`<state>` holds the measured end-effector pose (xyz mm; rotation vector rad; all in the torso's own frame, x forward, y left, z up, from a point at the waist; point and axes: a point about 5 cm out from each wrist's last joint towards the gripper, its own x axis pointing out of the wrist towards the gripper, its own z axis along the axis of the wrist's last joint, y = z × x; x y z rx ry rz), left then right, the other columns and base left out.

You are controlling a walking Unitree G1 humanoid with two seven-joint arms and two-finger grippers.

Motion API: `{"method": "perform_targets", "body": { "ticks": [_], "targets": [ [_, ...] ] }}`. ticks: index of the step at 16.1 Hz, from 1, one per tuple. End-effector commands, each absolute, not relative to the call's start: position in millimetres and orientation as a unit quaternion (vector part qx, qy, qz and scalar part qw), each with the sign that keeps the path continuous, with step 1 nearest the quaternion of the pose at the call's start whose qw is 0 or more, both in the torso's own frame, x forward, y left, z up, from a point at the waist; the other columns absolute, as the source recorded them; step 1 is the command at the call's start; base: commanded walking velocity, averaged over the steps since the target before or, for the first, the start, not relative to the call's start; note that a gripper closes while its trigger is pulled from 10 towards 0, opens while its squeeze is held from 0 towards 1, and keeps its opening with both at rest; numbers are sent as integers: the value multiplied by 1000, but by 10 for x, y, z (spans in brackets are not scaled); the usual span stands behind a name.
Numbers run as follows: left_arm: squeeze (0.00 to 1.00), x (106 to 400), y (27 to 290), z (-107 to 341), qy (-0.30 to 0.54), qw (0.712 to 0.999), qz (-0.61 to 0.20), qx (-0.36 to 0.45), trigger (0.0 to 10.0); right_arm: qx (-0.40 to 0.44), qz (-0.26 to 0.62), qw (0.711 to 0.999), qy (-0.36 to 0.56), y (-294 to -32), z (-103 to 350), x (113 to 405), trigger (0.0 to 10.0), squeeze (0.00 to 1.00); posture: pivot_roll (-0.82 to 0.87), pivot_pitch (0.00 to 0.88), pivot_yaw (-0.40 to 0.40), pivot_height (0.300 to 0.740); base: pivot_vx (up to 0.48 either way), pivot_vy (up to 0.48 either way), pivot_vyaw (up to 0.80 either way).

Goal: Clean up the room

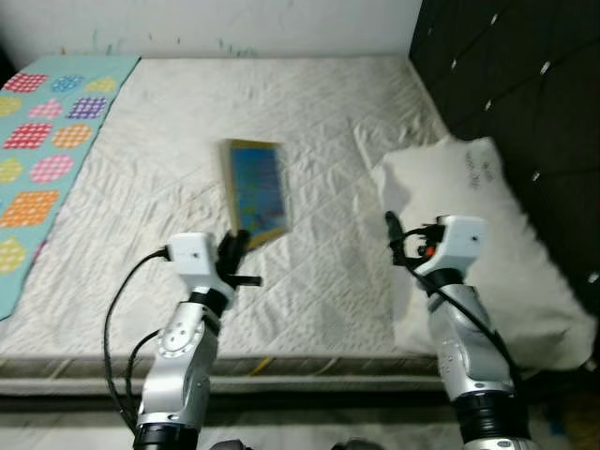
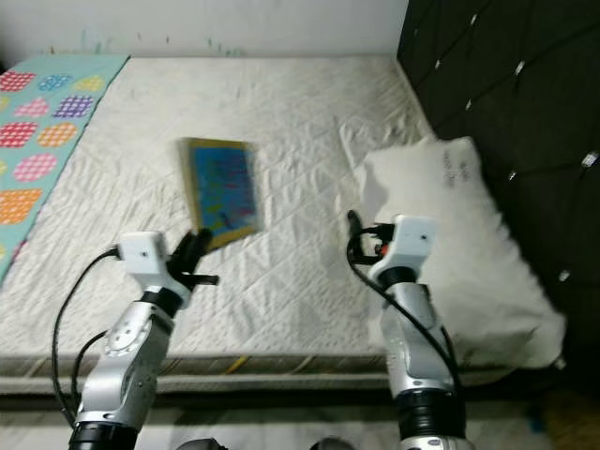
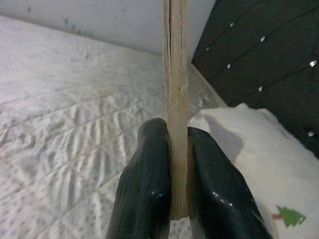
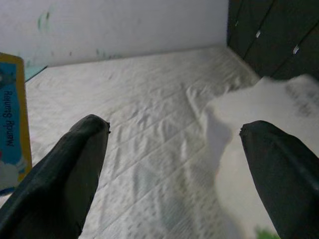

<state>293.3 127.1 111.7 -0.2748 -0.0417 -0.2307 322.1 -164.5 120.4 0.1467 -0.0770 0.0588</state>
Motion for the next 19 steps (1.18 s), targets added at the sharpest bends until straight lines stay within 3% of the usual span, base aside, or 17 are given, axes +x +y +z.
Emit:
{"method": "perform_targets", "body": {
  "ticks": [1, 7, 14, 19],
  "targets": [
    [0, 2927, 1477, 1181, -41, 989, -74, -123, 10000, 61, 48, 996, -39, -1551, 1201, 3209, 10000, 0, 62, 135, -3, 740, 0, 0, 0],
    [0, 2664, 1747, 1200, -42, 994, -45, -88, 10000, 41, 55, 997, -33, -1538, 1172, 3131, 10000, 0, 89, 142, -8, 740, 0, 0, 0],
    [0, 2625, 1608, 1262, -23, 990, -81, -111, 10000, 46, 18, 999, -9, -1597, 1107, 3093, 10000, 0, 86, 164, -10, 740, 0, 0, 0],
    [0, 2601, 1576, 1249, -13, 988, -89, -123, 10000, 50, 21, 998, -9, -1620, 1103, 3087, 10000, 0, 79, 175, -11, 740, 0, 0, -563]
  ]
}}
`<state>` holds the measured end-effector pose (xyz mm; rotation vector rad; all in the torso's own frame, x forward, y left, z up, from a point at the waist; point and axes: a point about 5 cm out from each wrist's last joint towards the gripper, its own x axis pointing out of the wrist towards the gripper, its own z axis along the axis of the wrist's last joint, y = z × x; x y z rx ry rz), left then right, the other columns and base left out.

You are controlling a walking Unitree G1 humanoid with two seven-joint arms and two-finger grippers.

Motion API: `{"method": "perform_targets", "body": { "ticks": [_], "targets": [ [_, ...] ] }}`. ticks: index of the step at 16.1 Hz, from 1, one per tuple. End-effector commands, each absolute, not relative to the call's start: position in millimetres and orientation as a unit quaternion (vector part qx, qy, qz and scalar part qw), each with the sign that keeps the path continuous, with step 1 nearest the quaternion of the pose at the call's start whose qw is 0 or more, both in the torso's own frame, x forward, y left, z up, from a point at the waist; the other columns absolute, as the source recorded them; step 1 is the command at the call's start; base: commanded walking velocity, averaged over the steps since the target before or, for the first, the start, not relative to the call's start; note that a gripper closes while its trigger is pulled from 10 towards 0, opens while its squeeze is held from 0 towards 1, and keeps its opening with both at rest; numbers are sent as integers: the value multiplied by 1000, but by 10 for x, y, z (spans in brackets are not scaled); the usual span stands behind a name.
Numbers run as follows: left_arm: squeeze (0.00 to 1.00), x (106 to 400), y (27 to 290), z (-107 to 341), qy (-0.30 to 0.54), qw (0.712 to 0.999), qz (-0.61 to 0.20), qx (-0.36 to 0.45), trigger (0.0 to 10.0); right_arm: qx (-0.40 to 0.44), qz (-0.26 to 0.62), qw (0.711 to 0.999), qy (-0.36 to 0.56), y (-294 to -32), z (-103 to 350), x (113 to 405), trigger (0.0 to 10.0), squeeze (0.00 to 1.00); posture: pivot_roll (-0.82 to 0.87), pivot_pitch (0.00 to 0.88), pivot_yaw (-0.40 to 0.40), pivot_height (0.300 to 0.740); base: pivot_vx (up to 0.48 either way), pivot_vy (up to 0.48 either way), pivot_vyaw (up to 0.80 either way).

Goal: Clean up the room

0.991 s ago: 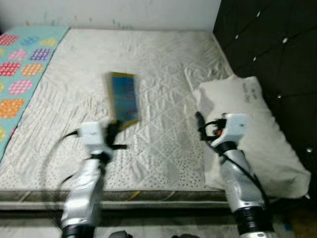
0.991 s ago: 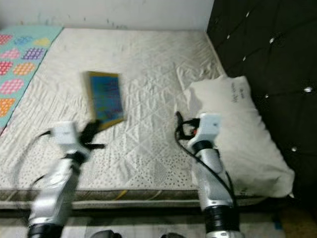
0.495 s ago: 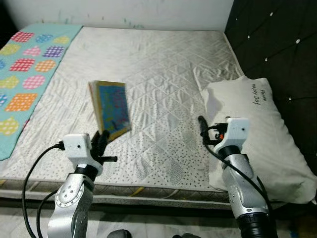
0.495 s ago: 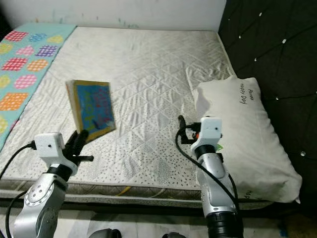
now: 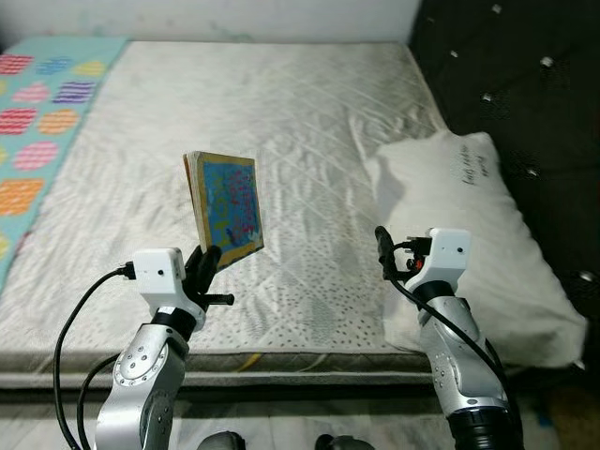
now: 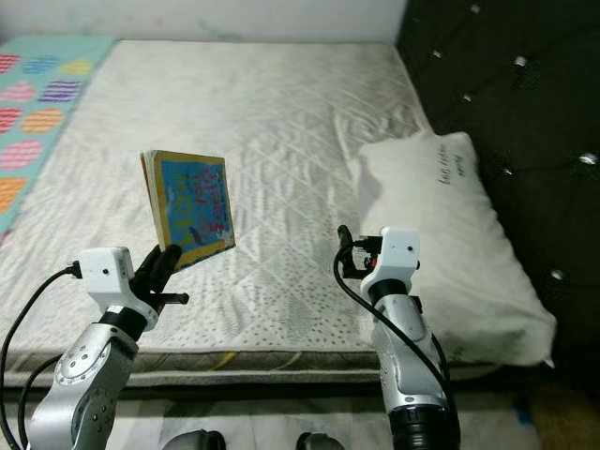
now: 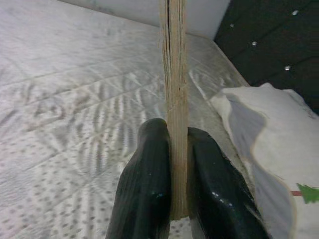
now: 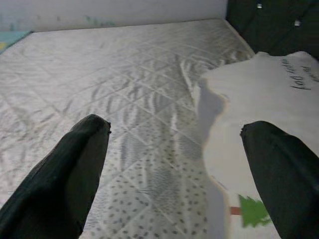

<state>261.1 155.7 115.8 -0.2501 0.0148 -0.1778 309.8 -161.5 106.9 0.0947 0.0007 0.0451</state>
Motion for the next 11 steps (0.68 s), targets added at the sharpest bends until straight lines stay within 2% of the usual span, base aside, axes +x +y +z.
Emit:
{"method": "perform_targets", "body": {
  "ticks": [1, 4, 8, 11],
  "targets": [
    [0, 2605, 1575, 1254, -13, 988, -89, -124, 10000, 50, 23, 998, -8, -1618, 1108, 3089, 10000, 0, 79, 174, -12, 740, 0, 0, 0],
    [0, 2620, 1559, 1252, -10, 988, -91, -124, 10000, 28, 40, 999, -17, -1579, 1130, 3090, 10000, 0, 79, 169, -11, 740, 0, 0, 0],
    [0, 2645, 1522, 1249, -8, 987, -99, -124, 10000, 31, 43, 998, -18, -1554, 1132, 3105, 10000, 0, 78, 157, -10, 740, 0, 0, 783],
    [0, 2648, 1503, 1243, -8, 987, -99, -124, 10000, 34, 36, 999, -17, -1585, 1134, 3123, 10000, 0, 78, 150, -11, 740, 0, 0, 140]
  ]
}}
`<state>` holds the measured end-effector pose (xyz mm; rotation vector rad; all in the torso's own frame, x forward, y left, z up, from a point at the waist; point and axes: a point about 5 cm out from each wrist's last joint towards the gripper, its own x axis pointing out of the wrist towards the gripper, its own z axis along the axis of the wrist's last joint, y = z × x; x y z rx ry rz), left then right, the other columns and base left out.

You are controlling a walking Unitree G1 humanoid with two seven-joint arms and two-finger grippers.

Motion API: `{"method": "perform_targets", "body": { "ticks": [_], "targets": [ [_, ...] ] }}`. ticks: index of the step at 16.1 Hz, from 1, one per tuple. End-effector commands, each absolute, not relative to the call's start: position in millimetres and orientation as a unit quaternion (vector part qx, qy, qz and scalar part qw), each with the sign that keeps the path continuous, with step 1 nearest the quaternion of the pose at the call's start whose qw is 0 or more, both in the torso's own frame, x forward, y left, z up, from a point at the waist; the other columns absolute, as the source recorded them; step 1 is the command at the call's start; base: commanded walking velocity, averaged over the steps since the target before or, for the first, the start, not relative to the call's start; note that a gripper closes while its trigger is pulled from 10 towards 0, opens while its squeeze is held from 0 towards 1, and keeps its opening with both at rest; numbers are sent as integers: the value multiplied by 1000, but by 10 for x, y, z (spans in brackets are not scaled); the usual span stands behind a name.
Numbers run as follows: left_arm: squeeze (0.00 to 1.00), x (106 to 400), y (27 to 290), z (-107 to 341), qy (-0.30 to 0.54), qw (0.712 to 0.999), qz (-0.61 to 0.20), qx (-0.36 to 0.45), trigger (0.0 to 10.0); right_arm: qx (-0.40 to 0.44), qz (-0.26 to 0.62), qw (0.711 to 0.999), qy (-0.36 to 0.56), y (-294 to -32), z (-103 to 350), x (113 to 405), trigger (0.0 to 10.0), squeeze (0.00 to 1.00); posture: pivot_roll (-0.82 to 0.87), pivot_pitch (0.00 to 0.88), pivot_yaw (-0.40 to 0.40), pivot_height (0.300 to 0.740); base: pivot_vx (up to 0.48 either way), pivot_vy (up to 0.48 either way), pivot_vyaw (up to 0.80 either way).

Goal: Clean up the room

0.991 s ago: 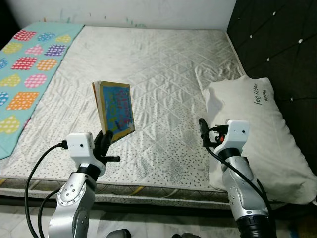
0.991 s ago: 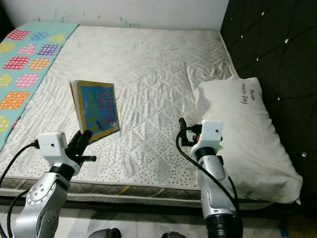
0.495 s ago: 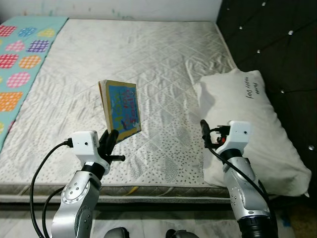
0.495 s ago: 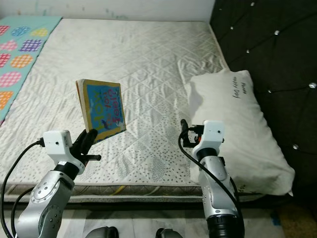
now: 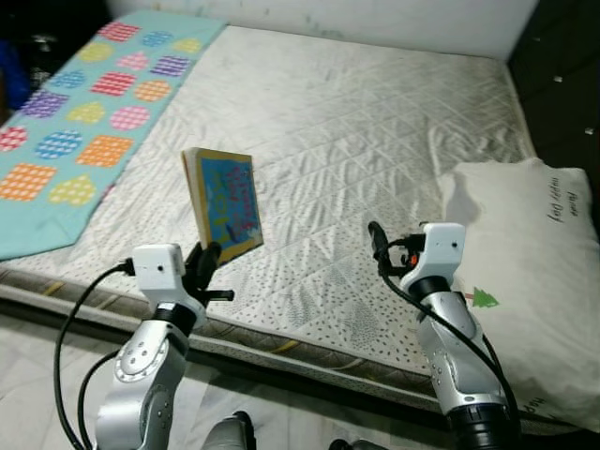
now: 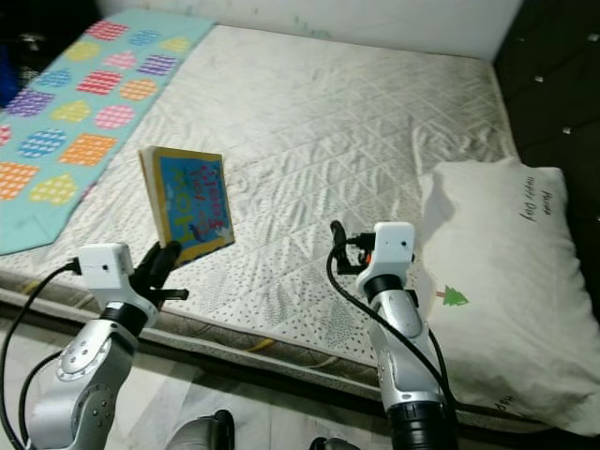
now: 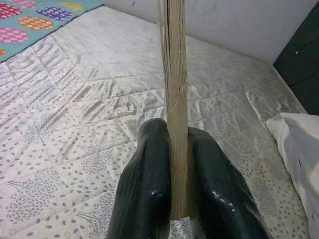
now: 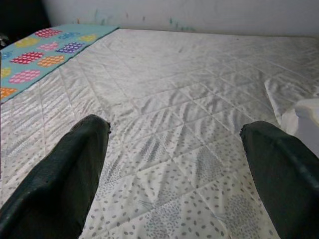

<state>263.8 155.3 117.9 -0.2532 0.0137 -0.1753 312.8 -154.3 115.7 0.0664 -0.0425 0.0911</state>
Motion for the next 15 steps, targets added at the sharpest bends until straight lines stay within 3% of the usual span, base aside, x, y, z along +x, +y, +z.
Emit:
{"method": "perform_targets", "body": {
  "ticks": [1, 7, 10, 15],
  "targets": [
    [0, 2650, 1499, 1244, -8, 987, -100, -124, 10000, 35, 34, 999, -17, -1588, 1135, 3130, 10000, 0, 80, 148, -12, 740, 0, 0, 0],
    [0, 2659, 1499, 1245, -8, 987, -99, -123, 10000, 42, 32, 998, -17, -1579, 1132, 3149, 10000, 0, 81, 144, -12, 740, 0, 0, 0],
    [0, 2661, 1490, 1242, -6, 987, -102, -125, 10000, 51, 26, 998, -11, -1589, 1111, 3147, 10000, 0, 80, 149, -11, 740, 0, 0, -779],
    [0, 2668, 1488, 1238, -4, 986, -101, -129, 10000, 54, 23, 998, -7, -1592, 1105, 3155, 10000, 0, 80, 150, -11, 740, 0, 0, -160]
  ]
}}
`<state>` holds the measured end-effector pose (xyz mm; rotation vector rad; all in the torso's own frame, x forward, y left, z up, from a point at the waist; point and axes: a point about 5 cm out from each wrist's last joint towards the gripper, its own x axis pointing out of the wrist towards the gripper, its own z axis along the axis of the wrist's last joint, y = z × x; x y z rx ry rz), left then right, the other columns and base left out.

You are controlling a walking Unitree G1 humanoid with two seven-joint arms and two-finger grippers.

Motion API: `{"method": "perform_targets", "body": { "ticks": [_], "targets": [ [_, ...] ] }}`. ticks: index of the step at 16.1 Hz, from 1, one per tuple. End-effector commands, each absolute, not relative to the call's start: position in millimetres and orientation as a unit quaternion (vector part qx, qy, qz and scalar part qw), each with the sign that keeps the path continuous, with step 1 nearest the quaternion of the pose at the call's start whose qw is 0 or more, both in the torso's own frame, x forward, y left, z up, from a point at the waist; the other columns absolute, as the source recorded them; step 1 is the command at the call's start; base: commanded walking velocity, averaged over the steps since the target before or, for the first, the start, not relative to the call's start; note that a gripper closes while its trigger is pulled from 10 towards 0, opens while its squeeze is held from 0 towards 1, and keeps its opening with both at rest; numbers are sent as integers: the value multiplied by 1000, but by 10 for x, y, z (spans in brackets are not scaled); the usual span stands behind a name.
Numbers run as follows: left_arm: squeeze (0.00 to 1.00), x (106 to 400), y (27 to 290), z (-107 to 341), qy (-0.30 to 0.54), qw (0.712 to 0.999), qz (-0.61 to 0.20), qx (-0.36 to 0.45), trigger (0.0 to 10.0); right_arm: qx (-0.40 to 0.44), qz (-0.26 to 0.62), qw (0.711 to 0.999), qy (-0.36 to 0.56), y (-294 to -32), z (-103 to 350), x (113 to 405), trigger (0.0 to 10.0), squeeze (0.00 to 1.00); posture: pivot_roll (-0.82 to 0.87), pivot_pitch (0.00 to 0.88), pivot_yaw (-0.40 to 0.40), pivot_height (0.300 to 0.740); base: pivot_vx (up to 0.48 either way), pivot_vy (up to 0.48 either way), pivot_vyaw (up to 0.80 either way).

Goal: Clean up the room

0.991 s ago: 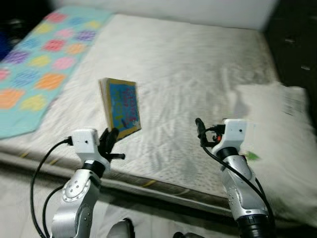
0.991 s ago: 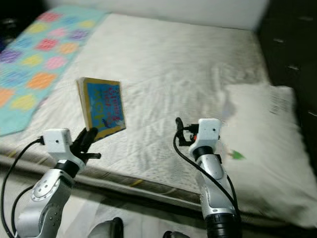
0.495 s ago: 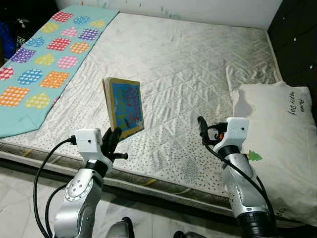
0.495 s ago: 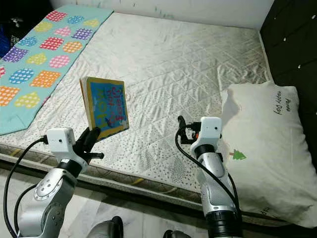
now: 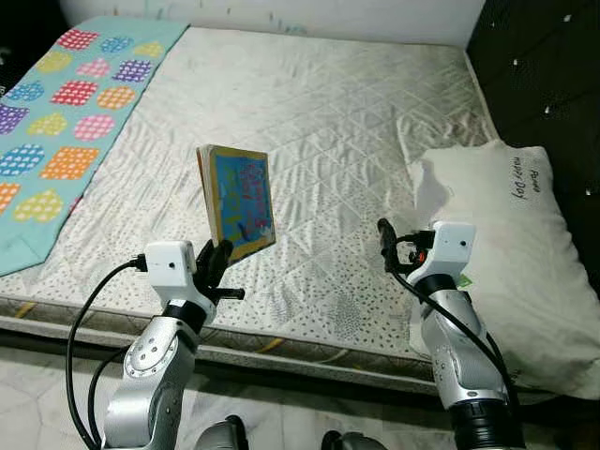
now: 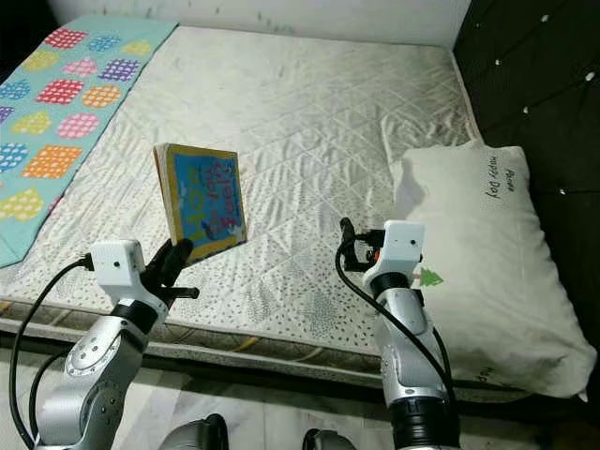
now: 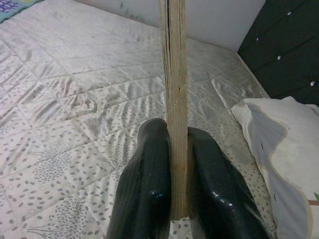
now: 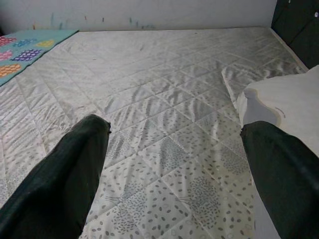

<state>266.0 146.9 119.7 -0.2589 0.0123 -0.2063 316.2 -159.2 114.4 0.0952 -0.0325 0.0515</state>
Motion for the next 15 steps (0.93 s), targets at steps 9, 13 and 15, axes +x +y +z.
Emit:
{"method": "perform_targets", "body": {
  "ticks": [9, 13, 15],
  "targets": [
    [0, 2678, 1469, 1270, -18, 985, -109, -135, 10000, 50, 24, 998, -10, -1598, 1106, 3158, 10000, 0, 77, 149, -12, 740, 0, 0, -178],
    [0, 2676, 1459, 1270, -14, 981, -104, -164, 10000, 49, 23, 999, -9, -1604, 1099, 3154, 10000, 0, 76, 150, -11, 740, 0, 0, 0],
    [0, 2682, 1467, 1268, -15, 981, -102, -161, 10000, 49, 24, 998, -9, -1602, 1099, 3154, 10000, 0, 76, 151, -11, 740, 0, 137, 0]
  ]
}}
